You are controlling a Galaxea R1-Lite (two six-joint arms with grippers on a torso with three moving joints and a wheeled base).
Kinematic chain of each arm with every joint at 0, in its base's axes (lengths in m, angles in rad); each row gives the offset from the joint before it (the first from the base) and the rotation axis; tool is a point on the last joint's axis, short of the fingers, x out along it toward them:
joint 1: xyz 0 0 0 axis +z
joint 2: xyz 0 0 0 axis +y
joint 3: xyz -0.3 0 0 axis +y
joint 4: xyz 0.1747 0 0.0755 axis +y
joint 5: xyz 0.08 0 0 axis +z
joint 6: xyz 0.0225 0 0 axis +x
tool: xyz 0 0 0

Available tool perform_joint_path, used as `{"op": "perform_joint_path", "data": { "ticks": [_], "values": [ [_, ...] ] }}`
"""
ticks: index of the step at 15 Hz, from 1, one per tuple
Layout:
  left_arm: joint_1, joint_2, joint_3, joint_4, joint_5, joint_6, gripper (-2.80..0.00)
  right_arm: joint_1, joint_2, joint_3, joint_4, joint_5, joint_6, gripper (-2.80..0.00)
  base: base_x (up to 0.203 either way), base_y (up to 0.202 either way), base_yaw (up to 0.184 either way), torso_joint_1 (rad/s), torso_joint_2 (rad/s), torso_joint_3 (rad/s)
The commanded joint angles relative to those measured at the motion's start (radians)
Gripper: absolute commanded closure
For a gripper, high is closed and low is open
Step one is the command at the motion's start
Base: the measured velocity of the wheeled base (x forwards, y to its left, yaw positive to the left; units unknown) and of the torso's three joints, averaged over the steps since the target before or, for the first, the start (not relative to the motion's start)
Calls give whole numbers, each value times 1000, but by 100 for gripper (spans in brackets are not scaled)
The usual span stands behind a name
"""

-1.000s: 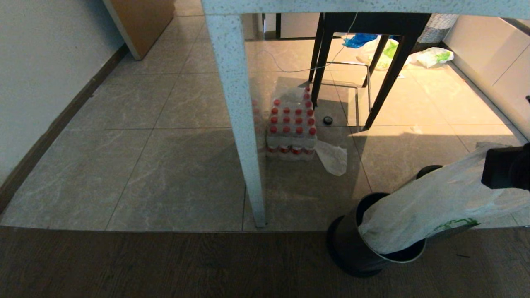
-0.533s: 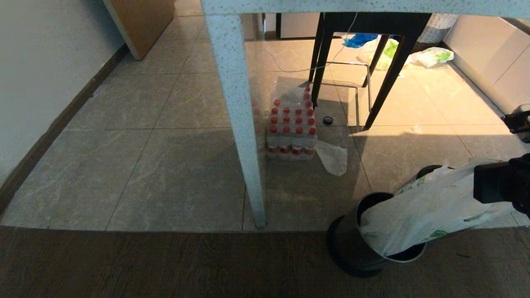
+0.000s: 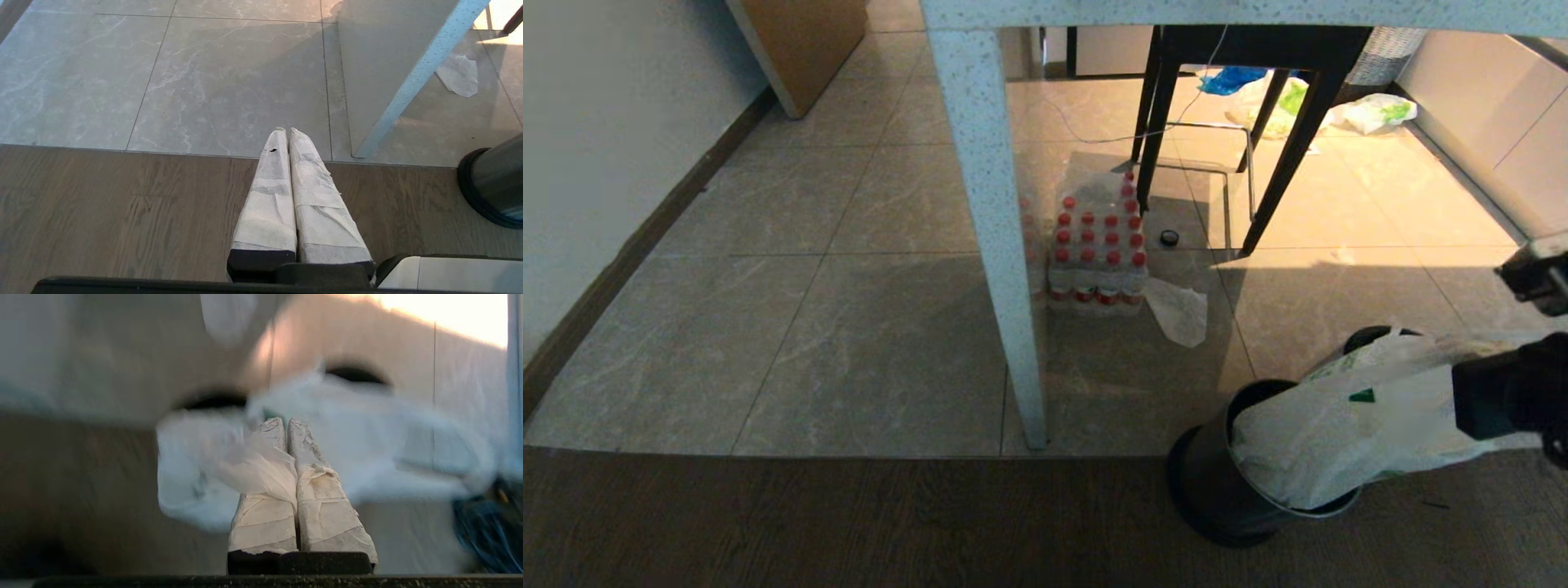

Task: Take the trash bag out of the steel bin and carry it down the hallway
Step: Pick up the trash bag

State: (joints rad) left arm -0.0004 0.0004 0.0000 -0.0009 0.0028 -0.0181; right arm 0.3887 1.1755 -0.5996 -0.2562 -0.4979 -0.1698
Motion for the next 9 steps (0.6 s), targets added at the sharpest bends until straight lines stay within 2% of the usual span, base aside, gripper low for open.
{"op": "perform_joint_path", "data": {
  "ticks": [1,5,9],
  "values": [
    [0,0,0,-1,0,0,0,3,38,42,5,-27,-2,0,0,0,0,0,0,0],
    [0,-2,0,-1,0,0,0,-8,158,43,53,-259,8,0,0,0,0,0,0,0],
    [0,-2,0,-1,0,0,0,-32,202,-9,76,-329,0,0,0,0,0,0,0,0]
  ]
}}
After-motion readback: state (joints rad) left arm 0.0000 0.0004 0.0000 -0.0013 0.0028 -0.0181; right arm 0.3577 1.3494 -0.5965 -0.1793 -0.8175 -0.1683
